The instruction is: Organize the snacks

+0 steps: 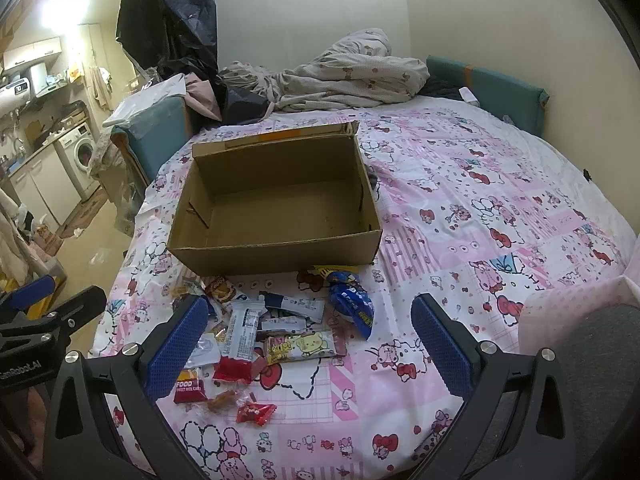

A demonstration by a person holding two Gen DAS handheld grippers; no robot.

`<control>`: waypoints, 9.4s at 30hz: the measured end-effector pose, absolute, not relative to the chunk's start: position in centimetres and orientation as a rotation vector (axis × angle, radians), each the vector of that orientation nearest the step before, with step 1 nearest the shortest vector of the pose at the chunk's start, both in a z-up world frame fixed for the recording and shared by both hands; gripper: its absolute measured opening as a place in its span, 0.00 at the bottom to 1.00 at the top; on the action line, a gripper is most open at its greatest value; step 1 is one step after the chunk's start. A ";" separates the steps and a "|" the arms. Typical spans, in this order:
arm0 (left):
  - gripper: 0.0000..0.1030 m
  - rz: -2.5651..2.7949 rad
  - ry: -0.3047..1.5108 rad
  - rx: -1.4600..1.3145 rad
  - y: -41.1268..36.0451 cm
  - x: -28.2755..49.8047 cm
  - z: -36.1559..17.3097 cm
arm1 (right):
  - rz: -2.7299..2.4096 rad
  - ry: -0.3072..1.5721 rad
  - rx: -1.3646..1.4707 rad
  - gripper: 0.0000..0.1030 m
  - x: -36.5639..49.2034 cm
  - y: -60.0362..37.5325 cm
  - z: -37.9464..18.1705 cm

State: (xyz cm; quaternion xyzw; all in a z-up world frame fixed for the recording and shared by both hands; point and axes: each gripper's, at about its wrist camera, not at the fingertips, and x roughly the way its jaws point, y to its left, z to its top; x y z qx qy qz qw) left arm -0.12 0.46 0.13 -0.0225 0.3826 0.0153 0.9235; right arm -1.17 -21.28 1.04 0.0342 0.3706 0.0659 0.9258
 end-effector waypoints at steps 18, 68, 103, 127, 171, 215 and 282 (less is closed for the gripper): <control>1.00 0.046 0.918 -0.077 1.2 2.2 -0.5 | 0.173 0.896 0.162 1.00 2.9 -23.5 1.4; 0.96 0.161 1.456 -0.295 5.4 14.5 -14.5 | 0.209 1.477 0.202 0.35 15.4 -24.4 -12.7; 0.48 0.291 1.519 -0.329 -1.1 13.1 -15.6 | 0.332 1.302 0.453 0.35 11.4 -27.2 -6.3; 0.48 0.032 1.232 -0.354 5.2 11.3 -3.5 | 0.526 1.184 0.571 0.35 10.8 -26.8 -2.2; 0.48 -0.114 1.073 -0.035 -3.3 25.1 -6.1 | 0.339 1.144 0.389 0.37 21.8 -25.4 -6.6; 0.84 -0.069 0.963 -0.068 -1.6 22.2 -2.1 | 0.289 0.957 0.319 0.80 18.4 -24.7 -0.9; 0.27 0.071 1.556 -0.201 -1.1 7.1 -15.5 | 0.375 1.329 0.498 0.97 7.1 -23.7 -7.3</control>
